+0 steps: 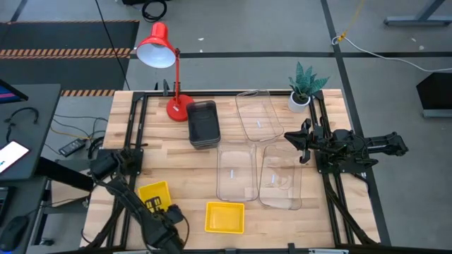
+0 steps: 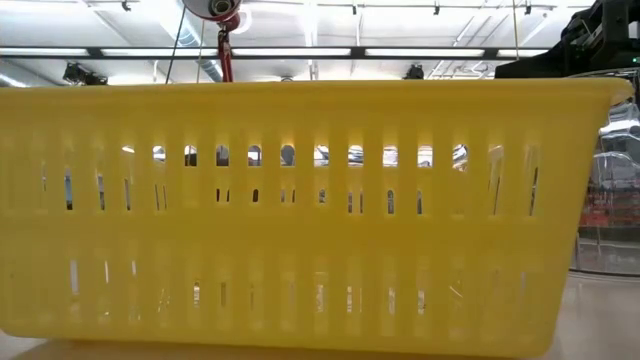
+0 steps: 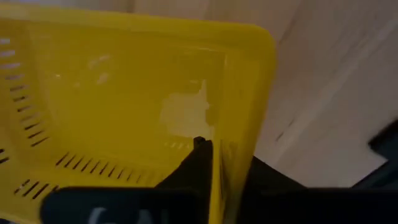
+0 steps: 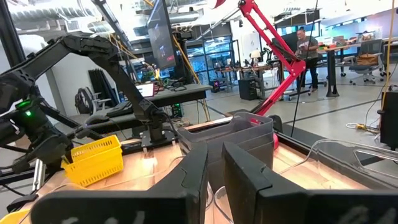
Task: Stack baskets by color
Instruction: Stack the middle yellow bin on top of the left yellow bin, then stack the right yellow bin on top of the left yellow bin
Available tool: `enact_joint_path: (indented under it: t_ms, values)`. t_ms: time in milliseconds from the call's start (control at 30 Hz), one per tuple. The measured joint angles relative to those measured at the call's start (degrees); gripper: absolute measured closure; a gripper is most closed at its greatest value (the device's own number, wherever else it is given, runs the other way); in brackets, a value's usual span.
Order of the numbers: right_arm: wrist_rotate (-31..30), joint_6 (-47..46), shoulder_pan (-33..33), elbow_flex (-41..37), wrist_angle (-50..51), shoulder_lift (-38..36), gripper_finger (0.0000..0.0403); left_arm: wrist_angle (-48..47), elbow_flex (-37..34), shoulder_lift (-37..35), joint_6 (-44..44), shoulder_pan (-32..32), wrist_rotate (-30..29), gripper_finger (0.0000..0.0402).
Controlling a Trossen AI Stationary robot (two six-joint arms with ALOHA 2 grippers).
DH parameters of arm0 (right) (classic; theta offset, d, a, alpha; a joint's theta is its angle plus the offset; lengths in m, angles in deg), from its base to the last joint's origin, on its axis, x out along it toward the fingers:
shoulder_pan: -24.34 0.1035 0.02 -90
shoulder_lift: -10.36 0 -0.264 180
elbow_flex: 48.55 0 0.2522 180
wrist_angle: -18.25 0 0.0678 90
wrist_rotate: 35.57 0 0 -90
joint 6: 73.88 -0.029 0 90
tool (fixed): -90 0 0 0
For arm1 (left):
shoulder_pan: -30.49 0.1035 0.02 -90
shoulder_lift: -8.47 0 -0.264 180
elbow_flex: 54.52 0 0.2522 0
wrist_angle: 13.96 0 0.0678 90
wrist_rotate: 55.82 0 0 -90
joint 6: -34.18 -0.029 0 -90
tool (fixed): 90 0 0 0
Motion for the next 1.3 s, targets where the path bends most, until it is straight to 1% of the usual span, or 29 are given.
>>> enact_joint_path:
  t_ms: [133,267,433,500,600,667,833,933,1067,1133,1300]
  values:
    - [0.02,0.00,0.00,0.00,0.00,0.00,0.0349,-0.64,1.43,0.00,0.23,1.61,-0.61,0.0302]
    - [0.01,0.00,0.00,0.00,-0.02,0.01,0.0349,-3.19,3.42,0.00,1.60,2.87,-2.88,0.0252]
    - [0.00,0.00,0.00,0.00,0.00,0.01,0.0349,-6.36,6.11,0.00,3.12,3.59,-3.41,0.0208]
    - [0.02,0.00,0.00,0.00,0.00,0.01,0.0349,-6.22,6.45,0.00,3.10,3.60,-2.16,0.0195]
    - [0.02,0.00,0.00,0.00,0.00,0.00,0.0349,-7.03,6.48,-0.13,2.96,3.79,1.44,0.0182]
    - [0.01,0.00,0.00,0.00,0.00,0.00,0.0349,-7.29,7.68,-0.37,3.22,3.88,1.04,0.0179]
    - [0.00,0.00,0.00,0.00,0.00,0.01,0.0349,-5.94,14.14,-0.48,3.70,4.38,-8.80,0.0191]
    - [0.00,0.00,0.00,0.00,-0.02,0.01,0.0349,-2.03,15.48,-0.46,3.74,5.54,-11.87,0.0204]
    - [0.01,0.00,0.00,0.00,-0.01,0.01,0.0349,5.23,15.46,-0.40,4.14,7.71,-13.67,0.0217]
    - [0.02,0.00,0.00,0.00,0.00,0.01,0.0349,7.59,15.46,-0.38,6.18,9.02,-14.97,0.0223]
    - [0.00,0.00,0.00,0.00,0.00,0.01,0.0349,11.56,14.66,-0.03,15.97,12.48,-16.39,0.0236]
